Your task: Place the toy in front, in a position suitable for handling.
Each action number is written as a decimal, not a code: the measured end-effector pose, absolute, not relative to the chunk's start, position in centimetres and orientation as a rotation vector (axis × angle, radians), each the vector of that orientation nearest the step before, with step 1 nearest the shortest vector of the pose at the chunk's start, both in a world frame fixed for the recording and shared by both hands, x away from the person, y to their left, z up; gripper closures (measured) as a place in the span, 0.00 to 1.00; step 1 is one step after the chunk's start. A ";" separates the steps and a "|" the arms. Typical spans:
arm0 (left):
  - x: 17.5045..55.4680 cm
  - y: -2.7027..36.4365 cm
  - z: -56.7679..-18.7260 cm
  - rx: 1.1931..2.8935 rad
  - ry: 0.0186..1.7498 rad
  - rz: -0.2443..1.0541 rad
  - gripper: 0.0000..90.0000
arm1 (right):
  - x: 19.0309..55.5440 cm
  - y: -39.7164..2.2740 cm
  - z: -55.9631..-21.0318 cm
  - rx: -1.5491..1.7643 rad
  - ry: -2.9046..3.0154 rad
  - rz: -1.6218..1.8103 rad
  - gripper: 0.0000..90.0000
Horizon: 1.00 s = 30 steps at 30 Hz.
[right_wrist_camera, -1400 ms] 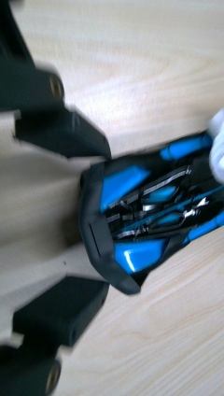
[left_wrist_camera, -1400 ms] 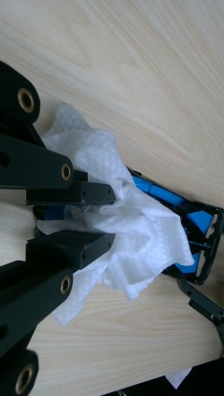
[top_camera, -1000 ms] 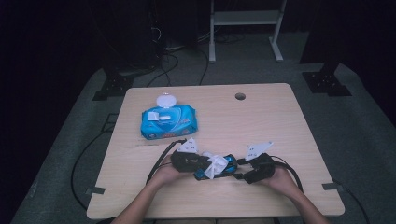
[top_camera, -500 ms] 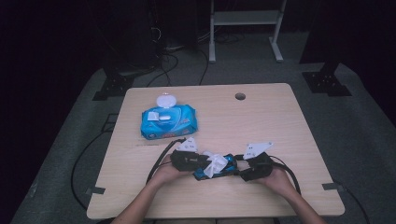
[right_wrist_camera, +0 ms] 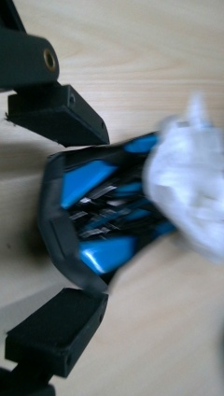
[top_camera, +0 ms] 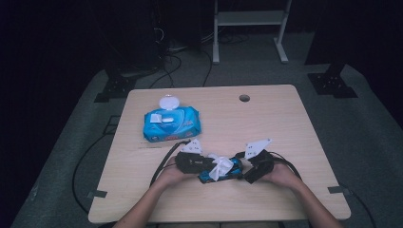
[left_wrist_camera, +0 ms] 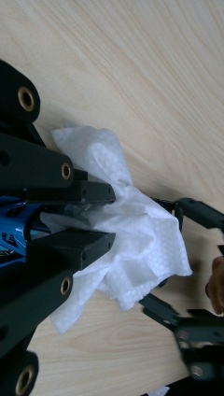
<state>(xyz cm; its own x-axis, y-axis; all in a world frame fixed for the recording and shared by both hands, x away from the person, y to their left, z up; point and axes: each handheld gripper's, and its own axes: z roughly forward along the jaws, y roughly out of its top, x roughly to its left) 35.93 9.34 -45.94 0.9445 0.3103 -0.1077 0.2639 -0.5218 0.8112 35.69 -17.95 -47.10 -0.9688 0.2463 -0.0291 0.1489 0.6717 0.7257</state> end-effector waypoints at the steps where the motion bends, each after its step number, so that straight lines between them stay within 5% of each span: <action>1: 35.8 8.7 -45.6 2.151 0.382 0.070 0.84 | 35.6 -17.7 -47.4 0.321 2.780 1.141 0.22; 15: 36.6 10.5 -45.9 2.193 0.470 0.133 0.89 | 35.4 -17.3 -47.8 0.358 2.785 1.120 0.22; 30: 36.7 3.6 -45.3 2.221 0.335 0.090 0.90 | 35.1 -16.9 -47.8 0.372 2.777 1.119 0.22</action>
